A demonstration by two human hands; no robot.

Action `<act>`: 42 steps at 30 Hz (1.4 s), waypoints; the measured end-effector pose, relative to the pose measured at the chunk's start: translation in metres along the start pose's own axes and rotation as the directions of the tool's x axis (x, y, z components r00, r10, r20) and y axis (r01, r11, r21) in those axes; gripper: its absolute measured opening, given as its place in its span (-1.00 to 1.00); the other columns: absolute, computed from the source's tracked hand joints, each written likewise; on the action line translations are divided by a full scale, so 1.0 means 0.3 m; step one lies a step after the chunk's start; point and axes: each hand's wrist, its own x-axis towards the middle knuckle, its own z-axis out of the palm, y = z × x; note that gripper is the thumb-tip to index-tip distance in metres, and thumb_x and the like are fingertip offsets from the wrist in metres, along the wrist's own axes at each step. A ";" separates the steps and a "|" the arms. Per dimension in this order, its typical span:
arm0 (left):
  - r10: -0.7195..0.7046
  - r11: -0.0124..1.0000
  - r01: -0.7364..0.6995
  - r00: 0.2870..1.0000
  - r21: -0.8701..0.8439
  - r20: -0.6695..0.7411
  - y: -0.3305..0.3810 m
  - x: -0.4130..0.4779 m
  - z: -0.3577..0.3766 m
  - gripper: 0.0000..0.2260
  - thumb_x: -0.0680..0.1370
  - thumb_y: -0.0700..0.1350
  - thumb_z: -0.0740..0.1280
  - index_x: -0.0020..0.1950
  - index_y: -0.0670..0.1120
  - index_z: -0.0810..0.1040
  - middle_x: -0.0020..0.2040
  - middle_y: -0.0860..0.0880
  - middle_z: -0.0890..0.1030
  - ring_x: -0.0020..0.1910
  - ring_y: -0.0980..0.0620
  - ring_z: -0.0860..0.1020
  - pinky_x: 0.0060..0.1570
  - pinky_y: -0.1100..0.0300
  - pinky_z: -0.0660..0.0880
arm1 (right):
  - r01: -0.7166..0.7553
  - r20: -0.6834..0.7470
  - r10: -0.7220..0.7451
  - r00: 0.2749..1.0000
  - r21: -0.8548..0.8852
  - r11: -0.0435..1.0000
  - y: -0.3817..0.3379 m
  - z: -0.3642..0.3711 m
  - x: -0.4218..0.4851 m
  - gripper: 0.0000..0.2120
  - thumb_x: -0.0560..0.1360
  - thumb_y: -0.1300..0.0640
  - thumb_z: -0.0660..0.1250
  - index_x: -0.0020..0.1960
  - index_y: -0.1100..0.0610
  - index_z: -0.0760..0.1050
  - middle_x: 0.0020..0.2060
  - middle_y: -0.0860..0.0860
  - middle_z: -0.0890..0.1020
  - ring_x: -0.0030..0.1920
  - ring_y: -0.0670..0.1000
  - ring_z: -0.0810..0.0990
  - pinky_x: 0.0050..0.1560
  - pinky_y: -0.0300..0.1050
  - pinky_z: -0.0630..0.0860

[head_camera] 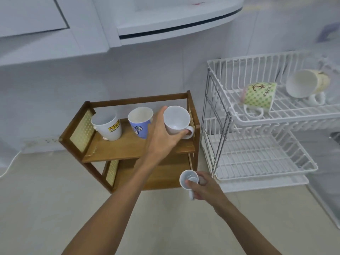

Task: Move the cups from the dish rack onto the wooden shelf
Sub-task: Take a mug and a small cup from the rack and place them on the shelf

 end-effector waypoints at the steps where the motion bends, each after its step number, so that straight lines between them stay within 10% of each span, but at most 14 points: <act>1: 0.011 0.999 -0.011 1.000 0.035 0.004 -0.003 0.013 -0.003 -0.15 0.31 0.33 0.52 0.48 0.23 0.17 0.35 0.21 0.36 0.27 0.22 0.28 0.17 0.14 0.42 | -0.004 -0.001 0.004 1.000 -0.007 1.000 0.002 0.017 0.011 -0.57 0.23 -0.28 0.58 0.05 -0.20 0.64 -0.10 -0.10 0.73 -0.12 -0.02 0.74 -0.14 0.03 0.74; 16: 0.142 0.874 -0.162 0.987 0.457 0.079 0.010 0.164 -0.029 -0.16 0.28 0.55 0.29 0.38 0.04 0.39 0.25 -0.05 0.62 0.27 -0.09 0.53 0.38 -0.16 0.15 | -0.137 -0.031 0.142 0.989 0.123 0.983 0.029 0.249 0.192 -0.58 0.35 -0.14 0.58 0.15 -0.06 0.59 -0.09 -0.03 0.63 -0.11 -0.02 0.65 -0.25 -0.17 0.66; 31: 0.211 0.758 -0.239 0.970 0.608 0.119 -0.013 0.162 -0.026 -0.26 0.49 0.43 0.27 0.45 -0.09 0.42 0.37 -0.12 0.54 0.31 -0.13 0.49 0.30 -0.07 0.29 | -0.174 -0.130 0.185 0.974 0.092 0.980 0.065 0.302 0.386 -0.74 0.57 0.11 0.37 0.25 0.09 0.55 0.05 0.05 0.63 0.19 0.20 0.63 0.25 0.22 0.59; 35: 0.188 0.762 -0.217 0.976 0.610 0.112 -0.014 0.164 -0.004 -0.27 0.51 0.40 0.26 0.47 -0.10 0.39 0.40 -0.13 0.50 0.33 -0.13 0.47 0.30 -0.03 0.32 | -0.227 -0.148 0.255 0.956 0.185 0.956 0.050 0.312 0.431 -0.74 0.55 0.21 0.34 0.21 0.23 0.57 -0.07 0.11 0.62 0.07 0.22 0.63 0.17 0.03 0.57; 42: 0.213 0.677 -0.215 0.973 0.703 0.093 -0.031 0.155 -0.012 -0.27 0.53 0.45 0.14 0.44 -0.09 0.44 0.43 -0.12 0.51 0.38 -0.12 0.47 0.40 -0.13 0.20 | -0.211 -0.288 0.193 0.938 -0.032 0.977 0.044 0.326 0.441 -0.64 0.62 0.01 0.29 0.31 0.21 0.52 0.22 0.15 0.65 0.28 0.20 0.60 0.36 0.14 0.49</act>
